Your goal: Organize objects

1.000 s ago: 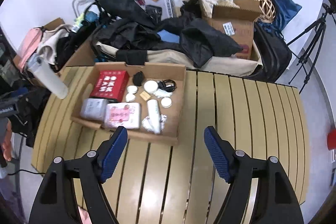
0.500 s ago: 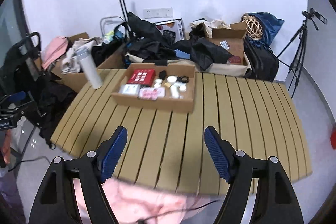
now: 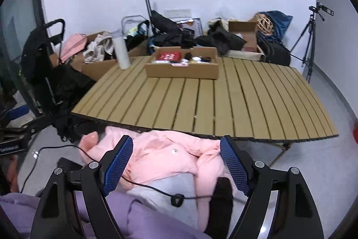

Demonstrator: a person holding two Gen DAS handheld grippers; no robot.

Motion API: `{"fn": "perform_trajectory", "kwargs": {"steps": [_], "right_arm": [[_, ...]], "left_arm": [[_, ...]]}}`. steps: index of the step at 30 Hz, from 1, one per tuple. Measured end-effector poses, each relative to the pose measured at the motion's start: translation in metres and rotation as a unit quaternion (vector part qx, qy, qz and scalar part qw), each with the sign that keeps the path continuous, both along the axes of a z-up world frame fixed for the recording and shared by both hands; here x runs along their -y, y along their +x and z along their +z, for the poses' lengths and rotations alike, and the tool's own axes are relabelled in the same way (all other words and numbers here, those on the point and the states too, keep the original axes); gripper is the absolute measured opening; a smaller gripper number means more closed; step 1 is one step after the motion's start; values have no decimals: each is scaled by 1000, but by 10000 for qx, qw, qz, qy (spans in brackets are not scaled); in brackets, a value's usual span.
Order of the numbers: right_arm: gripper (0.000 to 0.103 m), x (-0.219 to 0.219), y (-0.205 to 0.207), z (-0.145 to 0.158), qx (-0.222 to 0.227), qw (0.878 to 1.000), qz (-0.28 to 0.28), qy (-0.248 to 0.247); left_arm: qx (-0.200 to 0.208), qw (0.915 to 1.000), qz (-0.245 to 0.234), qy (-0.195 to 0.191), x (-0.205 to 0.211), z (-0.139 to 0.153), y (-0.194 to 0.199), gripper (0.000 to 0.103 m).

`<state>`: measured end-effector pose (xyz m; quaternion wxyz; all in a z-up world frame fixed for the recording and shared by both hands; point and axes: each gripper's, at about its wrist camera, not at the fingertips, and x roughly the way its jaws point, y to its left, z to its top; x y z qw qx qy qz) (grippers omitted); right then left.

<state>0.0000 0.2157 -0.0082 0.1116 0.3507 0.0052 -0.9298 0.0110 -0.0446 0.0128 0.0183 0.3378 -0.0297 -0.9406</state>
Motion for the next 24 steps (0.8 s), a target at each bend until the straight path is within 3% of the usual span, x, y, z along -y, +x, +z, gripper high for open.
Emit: {"fn": "perform_trajectory", "kwargs": {"steps": [11, 24], "right_arm": [[84, -4, 6, -2, -29, 9999, -103, -47], [84, 3, 2, -11, 82, 9998, -130, 146]], "left_arm": [[17, 9999, -60, -155, -10, -5, 8, 103], [115, 9999, -95, -23, -5, -11, 2, 103]]}}
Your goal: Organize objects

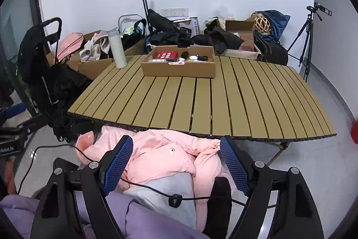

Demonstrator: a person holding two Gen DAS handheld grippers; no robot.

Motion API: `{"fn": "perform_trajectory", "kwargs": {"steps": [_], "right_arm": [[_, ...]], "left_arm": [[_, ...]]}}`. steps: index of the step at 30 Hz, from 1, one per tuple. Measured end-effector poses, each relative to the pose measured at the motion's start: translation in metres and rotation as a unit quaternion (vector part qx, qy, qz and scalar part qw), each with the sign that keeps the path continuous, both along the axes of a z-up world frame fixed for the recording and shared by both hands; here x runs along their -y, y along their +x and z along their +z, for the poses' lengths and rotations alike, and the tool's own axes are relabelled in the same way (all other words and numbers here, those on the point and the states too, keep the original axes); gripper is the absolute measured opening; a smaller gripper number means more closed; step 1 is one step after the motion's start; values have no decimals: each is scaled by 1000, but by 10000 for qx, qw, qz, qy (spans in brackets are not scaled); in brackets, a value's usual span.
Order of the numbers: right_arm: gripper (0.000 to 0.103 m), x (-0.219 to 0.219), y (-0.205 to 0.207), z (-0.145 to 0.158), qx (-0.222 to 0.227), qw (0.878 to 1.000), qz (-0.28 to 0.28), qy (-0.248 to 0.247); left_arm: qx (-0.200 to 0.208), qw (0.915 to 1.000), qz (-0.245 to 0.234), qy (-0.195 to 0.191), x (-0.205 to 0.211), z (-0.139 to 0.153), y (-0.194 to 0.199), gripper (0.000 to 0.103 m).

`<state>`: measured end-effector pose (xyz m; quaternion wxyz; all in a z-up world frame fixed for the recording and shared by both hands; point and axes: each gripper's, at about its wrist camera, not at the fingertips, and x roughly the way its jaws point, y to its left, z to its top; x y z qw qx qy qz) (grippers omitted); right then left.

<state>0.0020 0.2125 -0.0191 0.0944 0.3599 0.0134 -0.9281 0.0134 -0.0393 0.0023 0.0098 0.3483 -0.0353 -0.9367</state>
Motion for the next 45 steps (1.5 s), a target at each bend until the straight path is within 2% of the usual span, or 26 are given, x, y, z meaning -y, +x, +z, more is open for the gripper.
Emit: {"fn": "perform_trajectory", "kwargs": {"steps": [8, 24, 45], "right_arm": [[84, 1, -5, -7, 176, 9998, 3, 1], [84, -8, -6, -5, 164, 9995, -136, -220], [84, -3, -7, -9, 222, 9996, -90, -120]], "left_arm": [[38, 10000, 16, -9, 2, -3, -1, 103], [74, 10000, 36, 33, 4, -5, -4, 103], [160, 9998, -6, 130, 7, -7, -6, 103]]}}
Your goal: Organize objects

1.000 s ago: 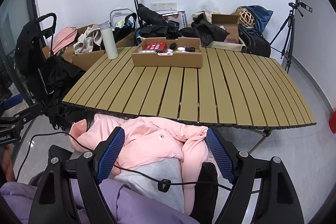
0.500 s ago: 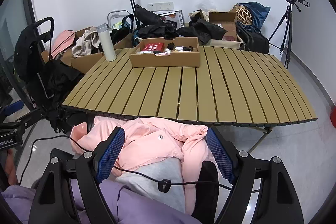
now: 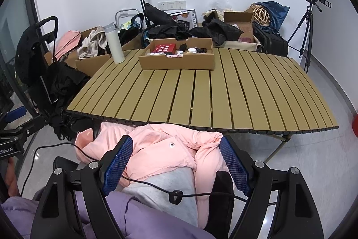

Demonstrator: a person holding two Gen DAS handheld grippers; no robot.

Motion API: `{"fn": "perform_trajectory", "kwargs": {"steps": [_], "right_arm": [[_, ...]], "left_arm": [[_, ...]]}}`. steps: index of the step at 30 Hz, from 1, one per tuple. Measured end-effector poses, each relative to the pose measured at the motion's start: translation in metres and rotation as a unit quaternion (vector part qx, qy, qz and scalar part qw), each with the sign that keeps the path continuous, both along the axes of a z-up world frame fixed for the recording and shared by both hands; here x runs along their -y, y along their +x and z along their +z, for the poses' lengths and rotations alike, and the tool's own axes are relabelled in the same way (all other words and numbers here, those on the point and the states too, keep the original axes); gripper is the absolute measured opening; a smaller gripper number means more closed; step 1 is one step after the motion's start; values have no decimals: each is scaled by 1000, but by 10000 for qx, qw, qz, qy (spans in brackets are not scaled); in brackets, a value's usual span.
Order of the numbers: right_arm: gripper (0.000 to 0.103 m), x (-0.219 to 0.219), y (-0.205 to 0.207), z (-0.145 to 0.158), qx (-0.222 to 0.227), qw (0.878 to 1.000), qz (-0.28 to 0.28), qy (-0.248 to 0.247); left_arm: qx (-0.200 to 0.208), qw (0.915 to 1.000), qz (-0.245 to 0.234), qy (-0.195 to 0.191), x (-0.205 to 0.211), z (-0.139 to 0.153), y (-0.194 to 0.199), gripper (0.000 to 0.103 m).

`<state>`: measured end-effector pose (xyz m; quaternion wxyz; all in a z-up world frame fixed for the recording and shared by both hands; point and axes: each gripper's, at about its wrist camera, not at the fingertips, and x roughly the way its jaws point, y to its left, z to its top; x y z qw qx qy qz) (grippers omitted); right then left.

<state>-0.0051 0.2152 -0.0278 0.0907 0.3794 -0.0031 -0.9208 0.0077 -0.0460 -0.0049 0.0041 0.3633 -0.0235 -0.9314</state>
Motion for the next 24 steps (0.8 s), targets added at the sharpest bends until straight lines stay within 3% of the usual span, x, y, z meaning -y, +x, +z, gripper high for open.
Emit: {"fn": "perform_trajectory", "kwargs": {"steps": [13, 24], "right_arm": [[84, -8, 1, 4, -27, 9999, -45, -118], [84, -4, -1, 0, 66, 9999, 86, -102]], "left_arm": [[-26, 9997, -163, -169, -8, 1, 4, 103], [236, 9997, -87, 46, -2, -7, -4, 103]]}}
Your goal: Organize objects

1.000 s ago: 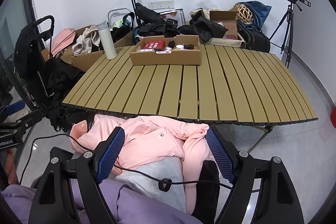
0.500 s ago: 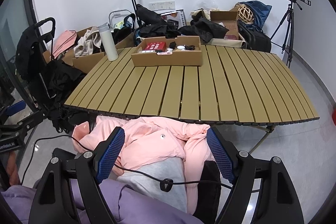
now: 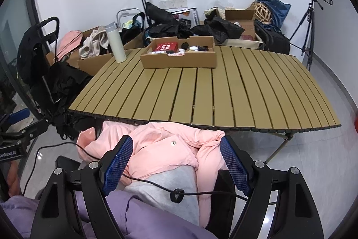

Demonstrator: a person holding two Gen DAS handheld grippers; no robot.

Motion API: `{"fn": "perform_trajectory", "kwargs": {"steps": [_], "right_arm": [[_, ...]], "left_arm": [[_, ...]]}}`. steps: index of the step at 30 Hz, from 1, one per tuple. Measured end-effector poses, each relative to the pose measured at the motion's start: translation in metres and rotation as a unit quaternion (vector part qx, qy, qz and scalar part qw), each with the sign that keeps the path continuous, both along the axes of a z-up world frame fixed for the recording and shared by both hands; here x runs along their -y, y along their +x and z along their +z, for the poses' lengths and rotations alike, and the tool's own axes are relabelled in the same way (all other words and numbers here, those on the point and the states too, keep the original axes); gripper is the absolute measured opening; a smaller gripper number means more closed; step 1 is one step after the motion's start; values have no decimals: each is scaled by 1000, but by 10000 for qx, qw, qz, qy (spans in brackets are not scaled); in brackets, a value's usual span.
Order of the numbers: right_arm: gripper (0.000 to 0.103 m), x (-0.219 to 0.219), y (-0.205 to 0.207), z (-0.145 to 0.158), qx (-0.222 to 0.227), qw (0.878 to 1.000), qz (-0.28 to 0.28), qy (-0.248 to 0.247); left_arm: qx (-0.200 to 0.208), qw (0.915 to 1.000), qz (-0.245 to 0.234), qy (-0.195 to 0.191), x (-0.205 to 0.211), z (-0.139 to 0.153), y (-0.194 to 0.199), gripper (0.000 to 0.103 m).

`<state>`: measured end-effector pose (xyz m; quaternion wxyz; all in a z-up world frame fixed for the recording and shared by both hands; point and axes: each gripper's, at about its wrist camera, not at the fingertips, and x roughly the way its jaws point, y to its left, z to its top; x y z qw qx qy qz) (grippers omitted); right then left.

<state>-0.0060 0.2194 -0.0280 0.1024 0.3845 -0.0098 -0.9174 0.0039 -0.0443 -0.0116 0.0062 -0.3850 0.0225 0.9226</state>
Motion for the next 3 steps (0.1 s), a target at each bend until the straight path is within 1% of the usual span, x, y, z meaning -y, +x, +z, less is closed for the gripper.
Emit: {"fn": "perform_trajectory", "kwargs": {"steps": [3], "right_arm": [[84, 0, -2, -3, 40, 10000, -11, 10]], "left_arm": [[91, 10000, -27, -9, -1, -5, -4, 103]]}}
